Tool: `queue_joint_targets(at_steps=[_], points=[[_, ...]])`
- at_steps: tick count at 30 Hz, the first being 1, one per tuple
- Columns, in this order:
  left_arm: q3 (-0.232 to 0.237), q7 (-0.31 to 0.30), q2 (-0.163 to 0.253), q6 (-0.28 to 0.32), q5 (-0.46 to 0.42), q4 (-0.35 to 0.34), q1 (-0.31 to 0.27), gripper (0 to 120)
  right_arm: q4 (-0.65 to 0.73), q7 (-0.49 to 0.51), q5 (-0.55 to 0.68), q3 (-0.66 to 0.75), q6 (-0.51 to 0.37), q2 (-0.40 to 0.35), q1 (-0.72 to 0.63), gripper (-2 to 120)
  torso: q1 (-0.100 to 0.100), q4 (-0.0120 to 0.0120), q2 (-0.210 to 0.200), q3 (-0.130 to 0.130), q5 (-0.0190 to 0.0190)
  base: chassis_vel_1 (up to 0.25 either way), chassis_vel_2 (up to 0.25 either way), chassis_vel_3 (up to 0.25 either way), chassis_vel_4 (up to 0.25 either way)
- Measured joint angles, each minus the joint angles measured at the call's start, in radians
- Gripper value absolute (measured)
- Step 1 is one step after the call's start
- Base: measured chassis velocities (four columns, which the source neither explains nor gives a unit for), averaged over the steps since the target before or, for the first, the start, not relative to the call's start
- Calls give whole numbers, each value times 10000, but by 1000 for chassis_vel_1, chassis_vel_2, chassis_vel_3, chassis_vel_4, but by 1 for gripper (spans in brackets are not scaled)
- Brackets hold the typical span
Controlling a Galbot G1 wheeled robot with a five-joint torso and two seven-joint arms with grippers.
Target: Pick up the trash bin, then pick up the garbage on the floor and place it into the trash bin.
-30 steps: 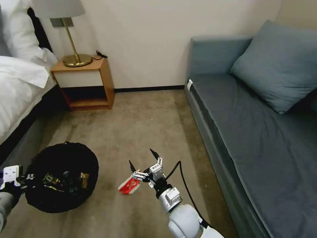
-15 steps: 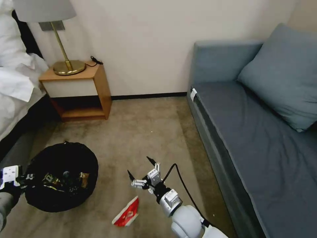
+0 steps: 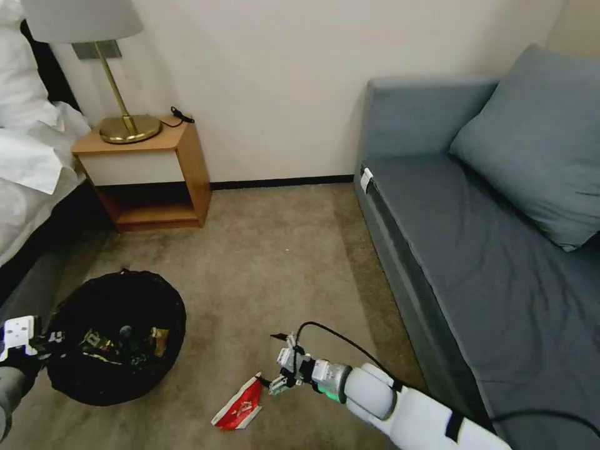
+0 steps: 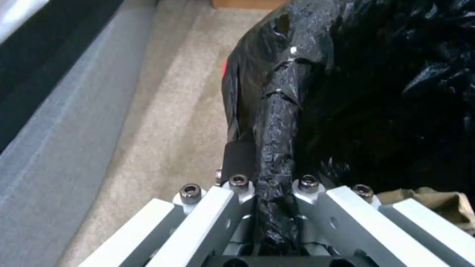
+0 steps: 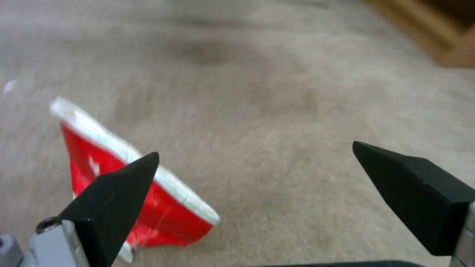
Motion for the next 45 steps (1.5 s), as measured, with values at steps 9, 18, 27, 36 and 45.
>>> queue_joint_targets(at_steps=[9, 18, 27, 36, 45], points=[[-153, 22, 30, 0, 15, 31, 64, 3, -1426, -1711, -526, -831, 1101, 624, 1098, 100, 0, -1, 0, 0, -2, 0, 0, 0, 0], [-14, 24, -105, 0, 116, 78, 3, 3, -2522, -1982, -865, -1171, 1353, 1649, 1265, 100, 0, -1, 0, 0, -2, 0, 0, 0, 0], [12, 36, -126, 0, 172, 81, 26, 3, -3097, -2212, -1270, -1336, 1636, 1995, 1267, 88, 0, -1, 1, 0, -2, 0, 0, 0, 0], [68, 37, -116, 0, 185, 84, -25, 3, -3149, -2334, -1367, -1375, 1777, 2024, 1199, 54, 0, -1, 0, 0, -1, 0, 0, 0, 0], [57, 37, -185, 0, 187, 73, -2, 3, -3007, -2362, -1306, -1415, 1812, 1914, 1082, 21, 0, -2, 0, 0, -1, 0, 0, 0, 0]])
